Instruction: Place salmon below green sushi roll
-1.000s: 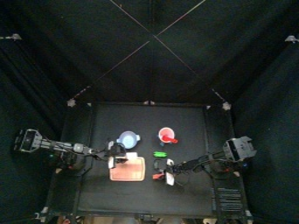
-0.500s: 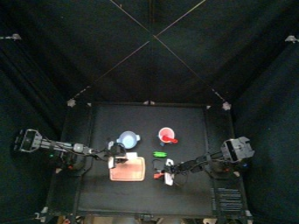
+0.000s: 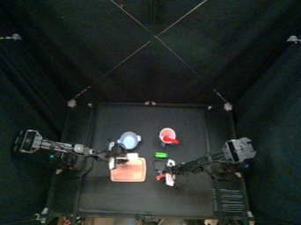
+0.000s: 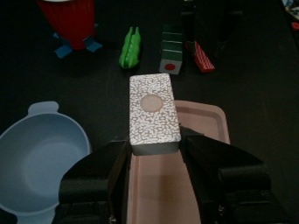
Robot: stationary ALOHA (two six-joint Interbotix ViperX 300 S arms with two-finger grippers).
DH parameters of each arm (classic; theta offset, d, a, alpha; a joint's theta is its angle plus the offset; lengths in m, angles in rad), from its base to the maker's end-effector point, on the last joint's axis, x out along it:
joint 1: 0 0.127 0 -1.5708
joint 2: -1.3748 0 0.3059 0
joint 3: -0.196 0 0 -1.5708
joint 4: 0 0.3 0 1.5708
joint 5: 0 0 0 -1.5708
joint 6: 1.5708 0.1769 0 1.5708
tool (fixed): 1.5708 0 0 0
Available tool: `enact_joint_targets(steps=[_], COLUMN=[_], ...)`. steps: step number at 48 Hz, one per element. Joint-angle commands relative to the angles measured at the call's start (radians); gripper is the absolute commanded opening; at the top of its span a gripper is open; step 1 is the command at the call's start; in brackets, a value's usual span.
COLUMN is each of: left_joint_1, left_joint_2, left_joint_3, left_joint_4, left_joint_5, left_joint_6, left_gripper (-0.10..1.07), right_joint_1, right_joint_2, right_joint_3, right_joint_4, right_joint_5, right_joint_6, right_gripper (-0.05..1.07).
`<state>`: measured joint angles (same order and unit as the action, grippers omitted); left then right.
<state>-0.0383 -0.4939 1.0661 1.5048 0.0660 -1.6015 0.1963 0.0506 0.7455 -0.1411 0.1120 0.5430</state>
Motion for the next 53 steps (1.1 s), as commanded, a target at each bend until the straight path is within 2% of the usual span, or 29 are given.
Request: enact_joint_targets(steps=[1, 30, 40, 53], left_joint_1=[0.003, 0.002, 0.002, 0.002], left_joint_2=[-0.002, -0.003, -0.003, -0.003], left_joint_3=[-0.012, -0.012, -0.011, -0.011], left_joint_4=[0.002, 0.0, -0.006, -0.006], left_joint_5=[0.002, 0.002, 0.002, 0.002], left_joint_6=[0.002, 0.0, 0.002, 0.002], left_gripper=[0.42, 0.42, 0.42, 0.42], right_joint_1=[-0.002, 0.008, 0.071, 0.101], right_joint_2=[-0.015, -0.006, -0.006, 0.018], right_joint_3=[-0.02, -0.043, -0.06, -0.071], right_joint_4=[0.0, -0.006, -0.006, 0.023], right_joint_5=[-0.003, 0.02, 0.021, 0.021], right_joint_6=[0.0, -0.003, -0.002, 0.0], right_gripper=[0.82, 0.82, 0.82, 0.82])
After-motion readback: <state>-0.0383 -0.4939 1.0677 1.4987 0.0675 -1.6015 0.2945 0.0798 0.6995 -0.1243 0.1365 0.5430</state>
